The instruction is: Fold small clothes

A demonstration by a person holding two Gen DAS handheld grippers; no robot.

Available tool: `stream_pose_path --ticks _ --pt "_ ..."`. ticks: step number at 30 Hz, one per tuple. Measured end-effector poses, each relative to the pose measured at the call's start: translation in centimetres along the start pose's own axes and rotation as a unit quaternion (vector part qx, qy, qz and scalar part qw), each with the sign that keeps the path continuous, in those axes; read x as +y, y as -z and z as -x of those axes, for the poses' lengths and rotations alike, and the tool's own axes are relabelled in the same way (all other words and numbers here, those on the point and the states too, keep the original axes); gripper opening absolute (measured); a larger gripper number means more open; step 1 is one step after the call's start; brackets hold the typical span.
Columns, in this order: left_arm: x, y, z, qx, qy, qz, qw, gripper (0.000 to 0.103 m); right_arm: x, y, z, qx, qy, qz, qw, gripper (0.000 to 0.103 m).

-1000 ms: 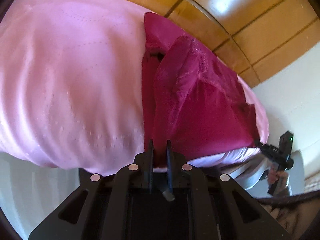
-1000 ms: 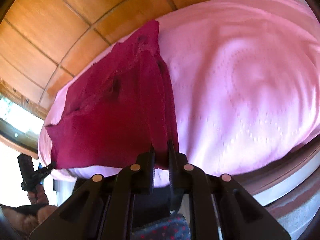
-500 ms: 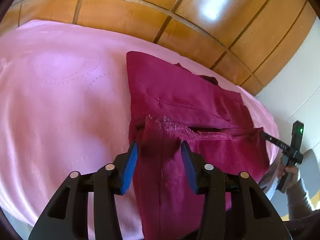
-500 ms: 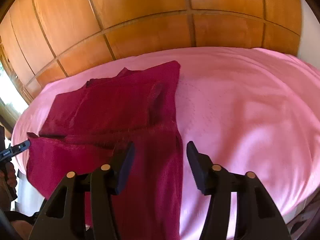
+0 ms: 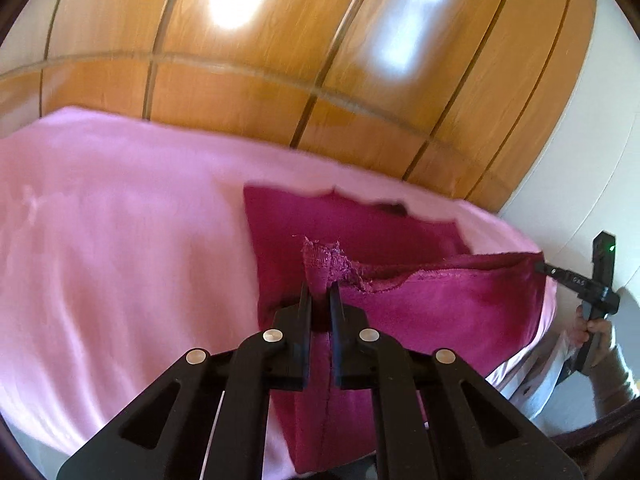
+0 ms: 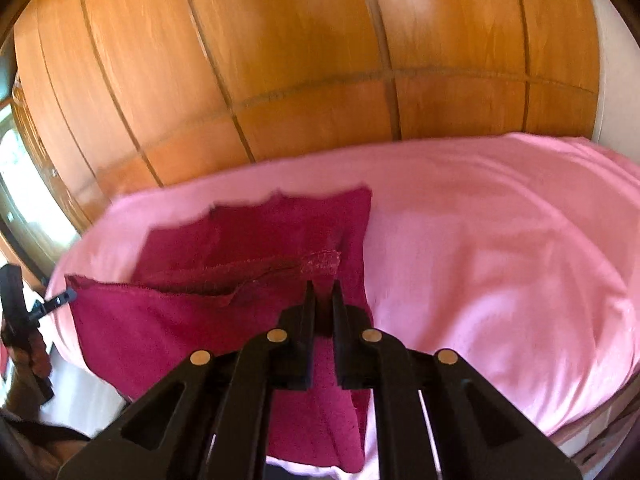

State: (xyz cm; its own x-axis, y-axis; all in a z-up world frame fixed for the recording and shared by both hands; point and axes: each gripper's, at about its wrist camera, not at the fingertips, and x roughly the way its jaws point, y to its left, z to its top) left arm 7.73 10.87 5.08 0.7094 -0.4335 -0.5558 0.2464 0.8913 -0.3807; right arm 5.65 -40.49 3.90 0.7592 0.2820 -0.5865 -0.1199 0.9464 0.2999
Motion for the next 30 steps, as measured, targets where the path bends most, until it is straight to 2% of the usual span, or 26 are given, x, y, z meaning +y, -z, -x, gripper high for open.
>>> stream_pose_path --ticks 2,5,10,14,19,22,26,29,30 --pt "0.0 -1.3 0.0 -0.018 0.001 -0.004 0.9998 0.007 -0.1 -1.4 -0.9 -0.015 0.000 -0.007 1.000 0.006" --pt "0.1 -3.2 -1.5 -0.029 -0.019 -0.021 0.9992 0.007 -0.4 -3.3 -3.9 -0.015 0.003 -0.026 1.000 0.006" --pt "1.3 -6.3 -6.3 -0.020 -0.043 -0.019 0.9987 0.006 -1.0 -6.1 -9.6 -0.008 0.025 -0.050 0.998 0.006" --pt "2.6 -8.8 -10.4 -0.010 -0.064 -0.003 0.9979 0.006 -1.4 -8.0 -12.5 -0.012 0.037 -0.070 0.997 0.006" --pt "3.9 -10.8 -15.0 0.013 -0.092 0.010 0.9956 0.005 -2.2 -9.6 -16.9 0.003 0.068 -0.083 0.994 0.006" --pt "4.7 -11.3 -17.8 0.034 -0.116 0.022 0.9925 0.005 -3.1 -9.5 -20.1 0.031 0.097 -0.090 0.991 0.006" --pt "5.6 -10.6 -21.4 0.074 -0.159 0.017 0.9844 0.005 -4.9 -8.0 -23.5 0.073 0.132 -0.097 0.984 0.005" --pt "6.0 -9.7 -23.7 0.109 -0.186 0.007 0.9764 0.007 -5.7 -7.6 -24.1 0.078 0.134 -0.109 0.982 0.006" --pt "5.9 -9.7 -23.8 0.111 -0.194 0.002 0.9746 0.008 -5.8 -7.7 -23.7 0.076 0.134 -0.112 0.982 0.013"
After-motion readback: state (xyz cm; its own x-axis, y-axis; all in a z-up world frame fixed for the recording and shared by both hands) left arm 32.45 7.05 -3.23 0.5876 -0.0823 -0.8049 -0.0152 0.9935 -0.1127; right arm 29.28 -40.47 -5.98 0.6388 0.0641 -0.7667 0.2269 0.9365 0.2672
